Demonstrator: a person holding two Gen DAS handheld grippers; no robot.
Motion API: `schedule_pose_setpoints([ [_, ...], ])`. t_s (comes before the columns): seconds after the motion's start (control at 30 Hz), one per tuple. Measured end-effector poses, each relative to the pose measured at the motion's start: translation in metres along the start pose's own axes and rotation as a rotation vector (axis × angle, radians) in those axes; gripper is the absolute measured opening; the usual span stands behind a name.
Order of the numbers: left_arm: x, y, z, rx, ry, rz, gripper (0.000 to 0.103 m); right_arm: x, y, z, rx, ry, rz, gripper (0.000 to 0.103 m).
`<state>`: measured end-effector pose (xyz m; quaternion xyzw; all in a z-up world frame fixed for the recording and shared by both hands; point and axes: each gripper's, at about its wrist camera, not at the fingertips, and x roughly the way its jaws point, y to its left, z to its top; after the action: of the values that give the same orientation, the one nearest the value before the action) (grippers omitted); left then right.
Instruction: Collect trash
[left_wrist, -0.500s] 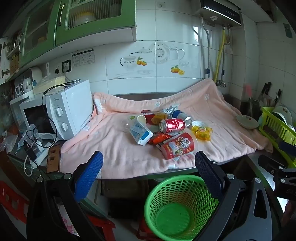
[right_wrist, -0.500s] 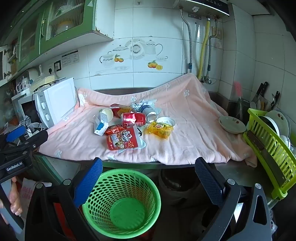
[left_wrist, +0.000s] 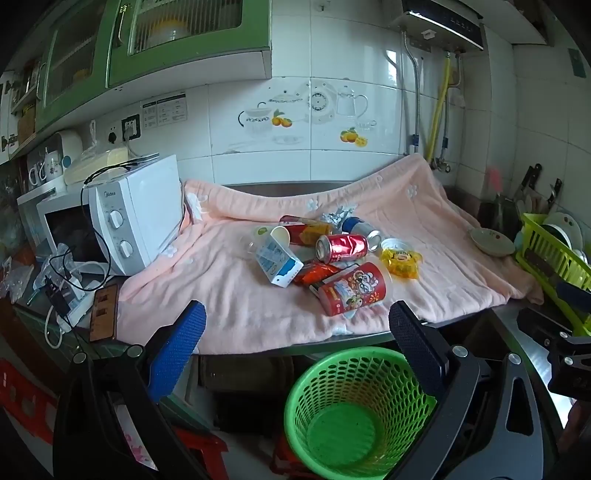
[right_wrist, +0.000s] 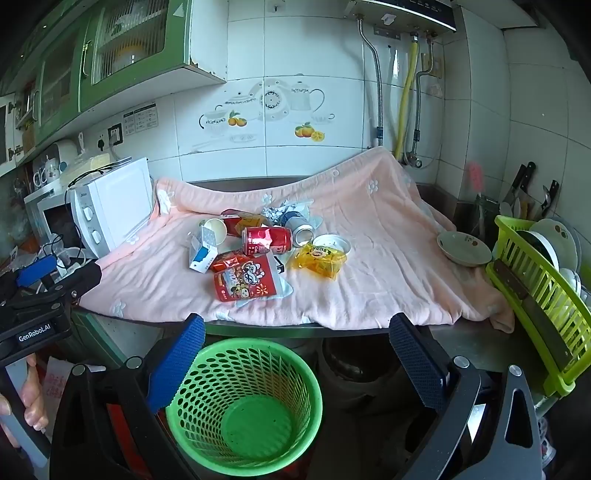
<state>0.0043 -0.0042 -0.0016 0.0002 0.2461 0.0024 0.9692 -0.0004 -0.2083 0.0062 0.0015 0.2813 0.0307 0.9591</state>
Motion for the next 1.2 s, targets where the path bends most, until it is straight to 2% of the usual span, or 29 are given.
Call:
schedule_pose_setpoints([
  [1.2,0.010,-0.008,0.002,-0.010,0.016,-0.007,0.098,0.009,-0.010,-0.005,0.014,-0.001,0.008,0.097],
])
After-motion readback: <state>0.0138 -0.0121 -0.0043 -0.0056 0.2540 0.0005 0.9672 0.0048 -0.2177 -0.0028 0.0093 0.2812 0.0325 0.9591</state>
